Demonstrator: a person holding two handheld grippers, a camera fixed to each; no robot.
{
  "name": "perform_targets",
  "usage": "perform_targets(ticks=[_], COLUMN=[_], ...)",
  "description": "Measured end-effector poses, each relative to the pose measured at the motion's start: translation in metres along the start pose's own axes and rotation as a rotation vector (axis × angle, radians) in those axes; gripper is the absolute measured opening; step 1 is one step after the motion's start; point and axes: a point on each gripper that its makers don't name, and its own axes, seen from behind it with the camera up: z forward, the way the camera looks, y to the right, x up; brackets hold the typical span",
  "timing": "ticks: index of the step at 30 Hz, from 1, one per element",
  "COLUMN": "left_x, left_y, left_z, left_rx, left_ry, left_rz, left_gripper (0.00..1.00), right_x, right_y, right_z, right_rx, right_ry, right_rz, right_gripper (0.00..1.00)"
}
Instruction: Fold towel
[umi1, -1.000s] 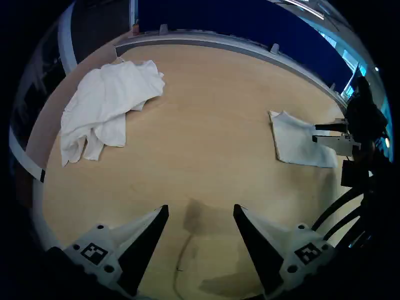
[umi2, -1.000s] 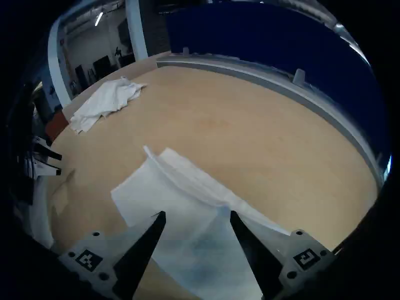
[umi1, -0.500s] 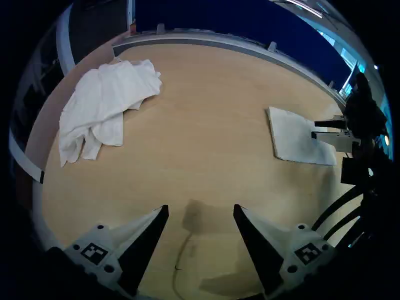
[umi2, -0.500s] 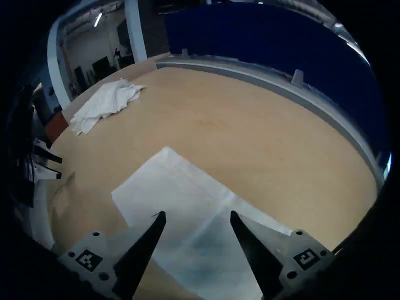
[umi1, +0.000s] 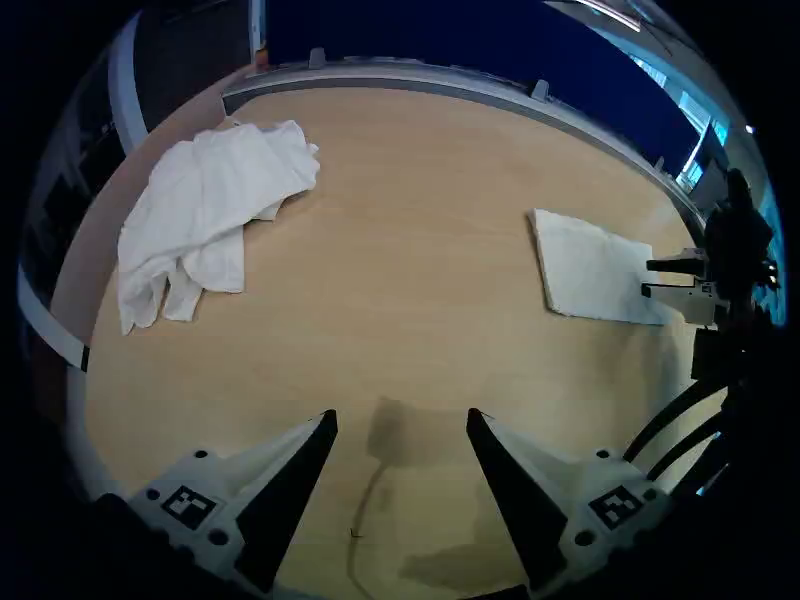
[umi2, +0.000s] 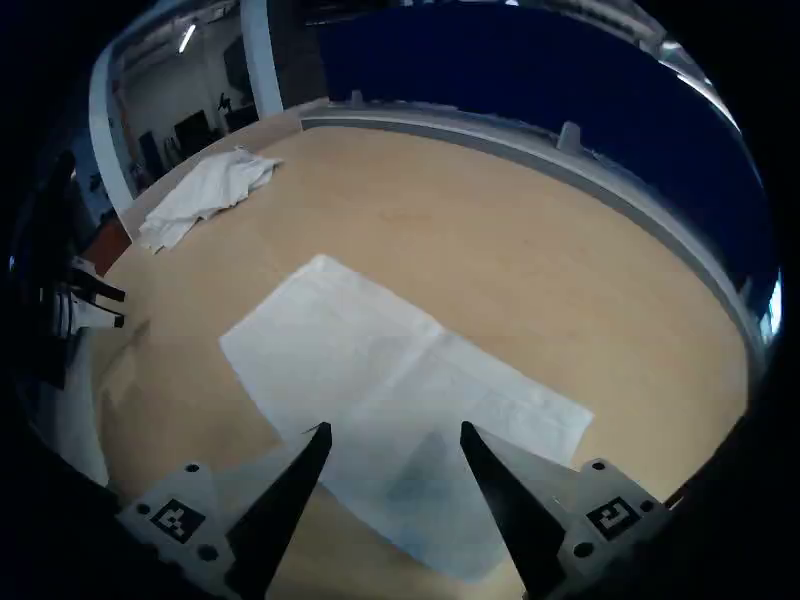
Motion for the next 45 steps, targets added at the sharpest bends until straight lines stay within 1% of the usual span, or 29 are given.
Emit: perform_targets(ticks=[14,21,26,32,34,35,41,43,45], left_x=[0.003,0.002,0.002,0.003,0.003,0.003,0.002,0.002,0.002], left_y=[0.005,0.004,0.007,0.01,0.01,0.01,0.009,0.009,0.008], left_z=[-0.005,-0.006,-0.005,-0.006,-0.007,-0.008,-0.009,-0.01,-0.011], left_rx=[-0.004,-0.002,-0.004,-0.007,-0.008,-0.008,-0.008,-0.008,-0.008], left_ry=[-0.001,-0.002,-0.002,-0.002,-0.001,-0.001,-0.001,-0.001,-0.001], left_rz=[0.017,0.017,0.02,0.024,0.023,0.022,0.019,0.019,0.019], left_gripper=[0.96,0.96,0.96,0.96,0.96,0.96,0.96,0.97,0.97], right_x=[-0.053,-0.081,-0.091,-0.092,-0.093,-0.094,-0.101,-0.101,-0.102], right_y=[0.021,0.038,0.045,0.043,0.043,0.042,0.041,0.044,0.047], right_z=[-0.036,-0.053,-0.058,-0.055,-0.053,-0.053,-0.049,-0.049,-0.049], right_rx=[-0.053,-0.082,-0.093,-0.086,-0.083,-0.082,-0.067,-0.074,-0.082], right_ry=[-0.045,-0.082,-0.093,-0.091,-0.094,-0.096,-0.123,-0.125,-0.127], right_rz=[0.017,0.021,0.034,0.034,0.035,0.036,0.039,0.036,0.034], right_gripper=[1.0,1.0,1.0,1.0,0.97,0.94,0.71,0.62,0.55])
